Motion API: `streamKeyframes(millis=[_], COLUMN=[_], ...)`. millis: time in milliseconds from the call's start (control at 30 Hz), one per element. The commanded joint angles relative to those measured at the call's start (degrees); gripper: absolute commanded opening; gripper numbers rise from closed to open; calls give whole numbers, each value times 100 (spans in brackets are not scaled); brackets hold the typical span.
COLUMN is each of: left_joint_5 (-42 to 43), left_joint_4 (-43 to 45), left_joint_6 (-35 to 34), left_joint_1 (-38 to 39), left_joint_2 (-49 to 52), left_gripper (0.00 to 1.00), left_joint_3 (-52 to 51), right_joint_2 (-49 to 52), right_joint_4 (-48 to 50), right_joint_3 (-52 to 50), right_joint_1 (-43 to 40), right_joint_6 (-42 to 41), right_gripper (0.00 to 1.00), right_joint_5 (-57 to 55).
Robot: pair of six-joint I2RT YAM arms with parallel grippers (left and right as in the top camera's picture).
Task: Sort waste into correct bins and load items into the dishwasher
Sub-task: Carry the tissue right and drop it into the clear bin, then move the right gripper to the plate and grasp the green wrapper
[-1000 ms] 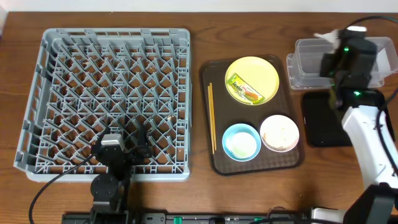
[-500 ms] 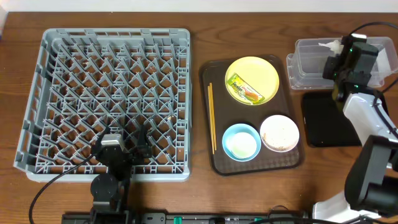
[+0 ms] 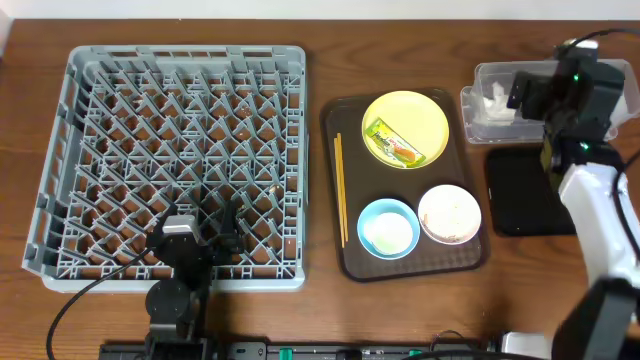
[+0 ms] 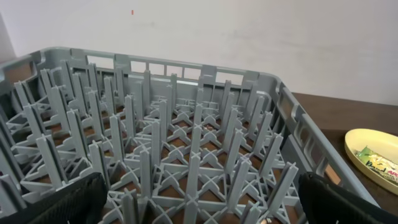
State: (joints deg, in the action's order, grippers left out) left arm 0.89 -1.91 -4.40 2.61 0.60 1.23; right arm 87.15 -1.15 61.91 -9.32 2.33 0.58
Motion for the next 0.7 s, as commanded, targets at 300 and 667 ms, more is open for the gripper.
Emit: streamKeyframes(millis=[300, 667], left_joint_5=[-192, -192], left_joint_4=[-229, -229], left_joint_6=[76, 76], left_joint_1=[-31, -31], left_joint_2=[0, 0], left_gripper=[98, 98], left_joint_3=[-98, -98], right_joint_2=[-446, 527], right_joint_4=[-1456, -1434], right_joint_3=[24, 24], right_joint_1=[1025, 1919], right_joint_6=[396, 1016], right_gripper=[99, 98], right_joint_5=[2208, 2044])
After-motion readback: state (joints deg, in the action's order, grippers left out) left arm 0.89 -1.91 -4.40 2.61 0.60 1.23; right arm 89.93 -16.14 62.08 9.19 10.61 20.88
